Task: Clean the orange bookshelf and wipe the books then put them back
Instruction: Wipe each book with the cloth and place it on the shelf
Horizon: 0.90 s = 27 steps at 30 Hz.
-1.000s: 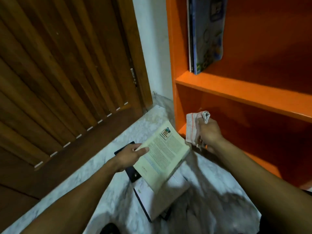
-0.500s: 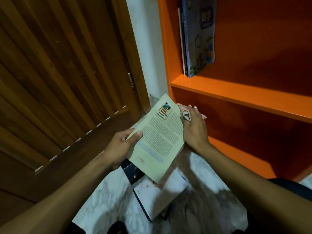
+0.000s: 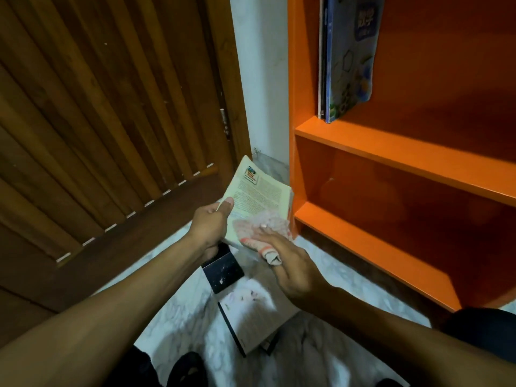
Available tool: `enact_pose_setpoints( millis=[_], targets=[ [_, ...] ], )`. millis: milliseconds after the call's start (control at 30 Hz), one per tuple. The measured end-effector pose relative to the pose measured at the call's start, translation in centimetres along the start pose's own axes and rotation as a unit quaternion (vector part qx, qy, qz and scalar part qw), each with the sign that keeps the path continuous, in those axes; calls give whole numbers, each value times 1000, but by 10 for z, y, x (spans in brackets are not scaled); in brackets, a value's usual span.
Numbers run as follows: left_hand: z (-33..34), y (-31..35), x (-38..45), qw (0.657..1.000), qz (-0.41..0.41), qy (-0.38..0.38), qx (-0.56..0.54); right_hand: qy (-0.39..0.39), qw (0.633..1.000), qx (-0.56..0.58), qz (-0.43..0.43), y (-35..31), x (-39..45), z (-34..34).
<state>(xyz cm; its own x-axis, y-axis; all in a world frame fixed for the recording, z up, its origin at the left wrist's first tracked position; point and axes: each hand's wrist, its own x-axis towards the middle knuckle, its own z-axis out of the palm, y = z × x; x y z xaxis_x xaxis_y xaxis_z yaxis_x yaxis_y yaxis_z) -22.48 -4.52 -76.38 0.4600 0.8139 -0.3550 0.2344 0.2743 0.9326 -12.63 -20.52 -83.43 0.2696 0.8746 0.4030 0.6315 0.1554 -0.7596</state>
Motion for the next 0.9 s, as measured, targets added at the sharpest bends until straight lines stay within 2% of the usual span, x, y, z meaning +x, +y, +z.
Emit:
enact_pose_setpoints(
  millis=[133,200,267,333,400,467,600,667,800,900],
  targets=[
    [-11,1,1,999,7,33,26,-80,996,42,-16,-8,3,-11],
    [-15,2,-4,997,29,27,61,-85,991,103,-2,-12,12,-18],
    [-16,2,-8,995,42,6,87,-18,984,157,84,-16,25,-25],
    [-17,0,-12,992,41,-14,118,101,962,186,174,-13,44,-33],
    [-17,-3,-15,986,53,-36,155,221,934,178,217,-4,65,-46],
    [-12,-7,-20,977,66,-67,190,270,926,137,226,8,82,-58],
    [5,-10,-33,975,60,-95,189,185,948,70,249,33,90,-46],
    [12,-14,-31,979,52,-93,173,134,964,16,228,33,79,-29],
    [19,-15,-25,997,-21,-37,71,41,986,-26,158,12,42,3],
    [14,-11,-14,998,-59,4,-20,-19,997,-47,54,-1,20,18]
  ],
)
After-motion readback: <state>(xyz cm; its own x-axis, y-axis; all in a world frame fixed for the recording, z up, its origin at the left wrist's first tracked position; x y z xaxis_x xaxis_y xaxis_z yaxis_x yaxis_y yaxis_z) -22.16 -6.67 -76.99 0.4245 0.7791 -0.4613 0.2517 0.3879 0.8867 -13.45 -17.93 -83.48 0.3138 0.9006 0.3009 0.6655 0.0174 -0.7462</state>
